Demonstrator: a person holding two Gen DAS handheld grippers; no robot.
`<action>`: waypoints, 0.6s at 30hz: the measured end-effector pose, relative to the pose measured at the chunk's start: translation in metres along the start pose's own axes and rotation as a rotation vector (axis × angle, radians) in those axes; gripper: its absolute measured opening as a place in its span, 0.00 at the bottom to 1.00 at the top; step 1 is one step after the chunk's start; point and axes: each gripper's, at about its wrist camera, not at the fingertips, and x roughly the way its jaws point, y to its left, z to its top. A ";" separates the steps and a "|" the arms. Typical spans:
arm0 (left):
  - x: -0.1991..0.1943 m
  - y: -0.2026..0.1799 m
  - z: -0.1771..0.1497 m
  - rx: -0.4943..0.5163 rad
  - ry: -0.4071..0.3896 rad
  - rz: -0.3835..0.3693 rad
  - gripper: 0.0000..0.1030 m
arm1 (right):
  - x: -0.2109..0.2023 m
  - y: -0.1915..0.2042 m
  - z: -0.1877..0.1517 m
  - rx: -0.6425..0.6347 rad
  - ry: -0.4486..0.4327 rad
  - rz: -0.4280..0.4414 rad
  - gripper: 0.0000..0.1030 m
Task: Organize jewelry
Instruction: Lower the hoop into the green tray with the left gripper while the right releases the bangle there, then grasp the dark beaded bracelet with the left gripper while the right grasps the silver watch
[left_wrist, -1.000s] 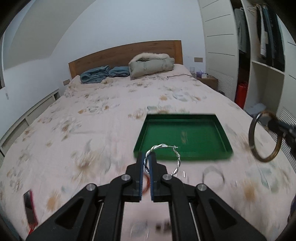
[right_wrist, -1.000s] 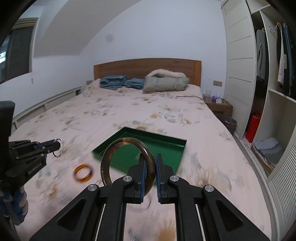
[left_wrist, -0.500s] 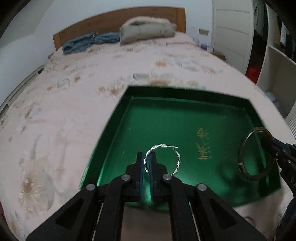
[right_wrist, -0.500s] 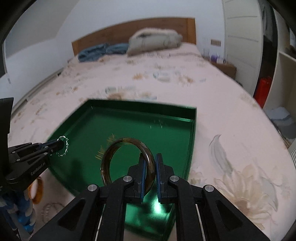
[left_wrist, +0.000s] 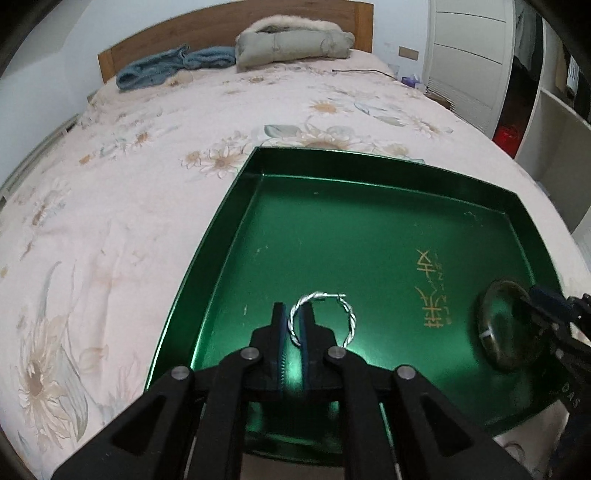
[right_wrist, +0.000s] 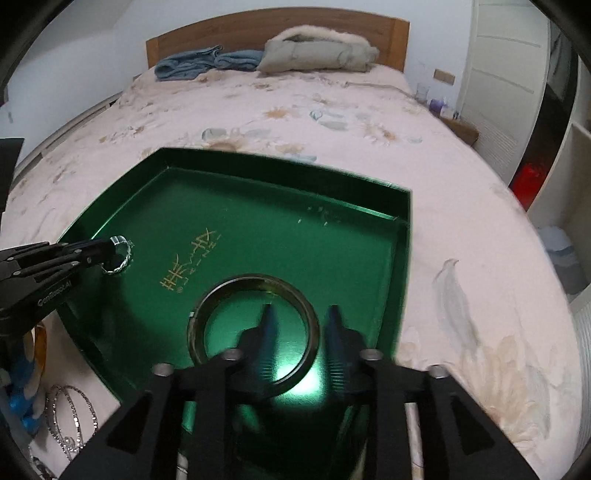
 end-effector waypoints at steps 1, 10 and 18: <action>-0.004 0.002 0.000 -0.005 -0.001 -0.009 0.07 | -0.006 -0.001 0.000 0.005 -0.012 0.008 0.39; -0.102 0.018 -0.030 -0.004 -0.103 -0.051 0.08 | -0.123 -0.010 -0.031 0.043 -0.177 0.130 0.39; -0.179 0.027 -0.105 0.045 -0.129 -0.077 0.36 | -0.197 -0.003 -0.110 0.036 -0.210 0.196 0.42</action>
